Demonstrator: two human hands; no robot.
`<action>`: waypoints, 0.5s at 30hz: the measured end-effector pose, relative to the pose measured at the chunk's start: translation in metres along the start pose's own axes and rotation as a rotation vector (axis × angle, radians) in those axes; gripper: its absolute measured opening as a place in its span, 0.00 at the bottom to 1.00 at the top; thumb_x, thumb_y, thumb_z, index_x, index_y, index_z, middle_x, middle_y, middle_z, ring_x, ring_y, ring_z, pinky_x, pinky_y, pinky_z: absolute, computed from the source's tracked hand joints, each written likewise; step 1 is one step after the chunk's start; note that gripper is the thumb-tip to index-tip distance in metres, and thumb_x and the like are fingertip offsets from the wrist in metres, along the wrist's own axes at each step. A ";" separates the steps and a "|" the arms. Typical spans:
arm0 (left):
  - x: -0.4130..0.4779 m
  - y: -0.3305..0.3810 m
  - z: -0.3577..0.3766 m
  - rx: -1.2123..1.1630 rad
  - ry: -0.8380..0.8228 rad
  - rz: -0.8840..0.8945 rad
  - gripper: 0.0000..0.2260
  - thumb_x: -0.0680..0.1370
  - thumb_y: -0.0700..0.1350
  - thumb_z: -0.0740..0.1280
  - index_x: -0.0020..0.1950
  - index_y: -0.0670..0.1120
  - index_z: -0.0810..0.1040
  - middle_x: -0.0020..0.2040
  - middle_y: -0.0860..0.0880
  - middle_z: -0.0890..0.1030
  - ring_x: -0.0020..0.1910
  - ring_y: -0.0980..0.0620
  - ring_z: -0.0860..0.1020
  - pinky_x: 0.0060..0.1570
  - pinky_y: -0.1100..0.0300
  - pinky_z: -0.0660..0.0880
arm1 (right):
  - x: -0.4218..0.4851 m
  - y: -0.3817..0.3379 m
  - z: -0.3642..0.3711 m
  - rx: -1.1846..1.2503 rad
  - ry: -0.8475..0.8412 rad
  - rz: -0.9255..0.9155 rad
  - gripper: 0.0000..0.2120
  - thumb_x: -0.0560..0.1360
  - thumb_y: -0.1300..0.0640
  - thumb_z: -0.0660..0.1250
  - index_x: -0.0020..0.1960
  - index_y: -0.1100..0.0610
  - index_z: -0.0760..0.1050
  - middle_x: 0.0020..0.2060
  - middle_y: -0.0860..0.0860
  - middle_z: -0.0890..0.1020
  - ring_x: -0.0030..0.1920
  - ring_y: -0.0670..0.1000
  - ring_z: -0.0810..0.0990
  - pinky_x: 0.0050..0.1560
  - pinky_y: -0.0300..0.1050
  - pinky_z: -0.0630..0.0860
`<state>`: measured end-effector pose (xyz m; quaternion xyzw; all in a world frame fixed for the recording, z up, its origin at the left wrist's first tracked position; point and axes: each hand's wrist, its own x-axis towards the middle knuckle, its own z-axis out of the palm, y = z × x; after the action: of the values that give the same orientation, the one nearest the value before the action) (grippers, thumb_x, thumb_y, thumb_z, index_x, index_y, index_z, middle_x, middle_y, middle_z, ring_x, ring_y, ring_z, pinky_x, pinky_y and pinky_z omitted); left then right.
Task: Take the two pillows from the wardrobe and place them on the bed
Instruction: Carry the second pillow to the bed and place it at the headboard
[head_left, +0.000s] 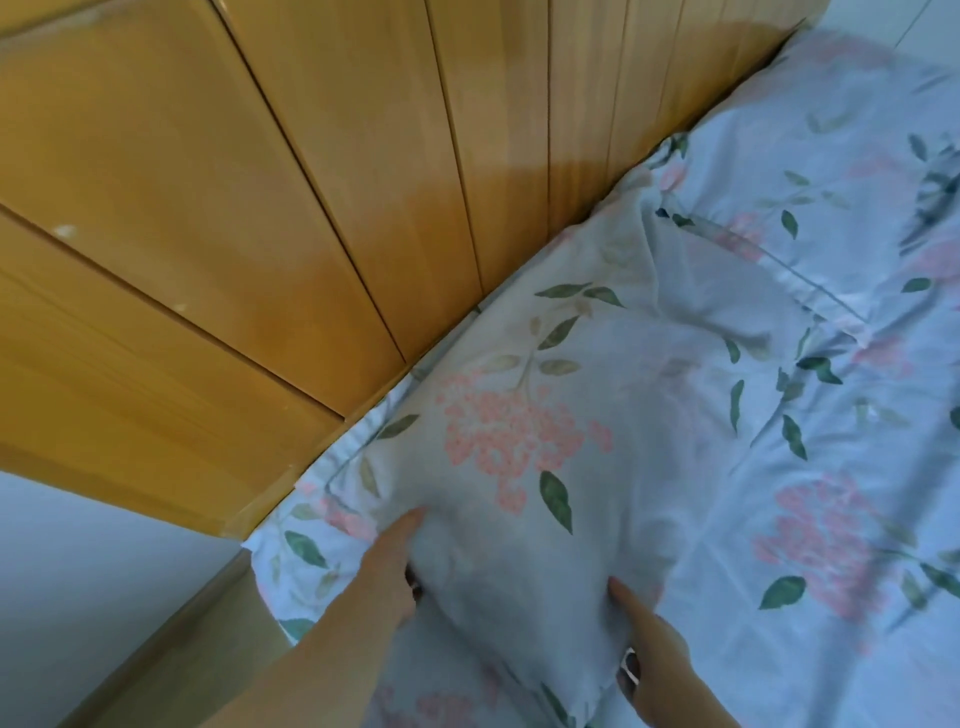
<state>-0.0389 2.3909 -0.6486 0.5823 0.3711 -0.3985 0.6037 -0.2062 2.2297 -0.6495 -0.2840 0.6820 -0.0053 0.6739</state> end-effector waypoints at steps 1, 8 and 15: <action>0.004 0.002 -0.005 -0.063 0.032 0.033 0.07 0.78 0.48 0.63 0.49 0.44 0.74 0.41 0.46 0.75 0.37 0.50 0.74 0.38 0.58 0.73 | 0.005 0.003 -0.001 -0.019 -0.011 0.014 0.12 0.70 0.57 0.73 0.41 0.63 0.72 0.38 0.57 0.75 0.35 0.56 0.72 0.44 0.50 0.71; 0.005 0.028 -0.034 -0.470 0.051 0.073 0.08 0.79 0.47 0.61 0.43 0.48 0.74 0.43 0.50 0.77 0.35 0.56 0.80 0.43 0.64 0.78 | 0.007 0.015 -0.013 -0.055 -0.119 -0.012 0.06 0.71 0.64 0.70 0.45 0.63 0.73 0.38 0.55 0.79 0.38 0.57 0.77 0.37 0.48 0.73; 0.004 0.010 -0.051 -0.152 0.279 0.149 0.19 0.77 0.34 0.57 0.64 0.48 0.75 0.45 0.47 0.79 0.44 0.52 0.77 0.44 0.61 0.71 | 0.018 0.041 -0.028 -0.242 -0.081 -0.013 0.06 0.72 0.66 0.70 0.47 0.65 0.75 0.38 0.59 0.80 0.36 0.58 0.78 0.33 0.43 0.75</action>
<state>-0.0274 2.4419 -0.6509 0.6105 0.4361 -0.2386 0.6165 -0.2462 2.2463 -0.6797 -0.3675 0.6482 0.0841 0.6616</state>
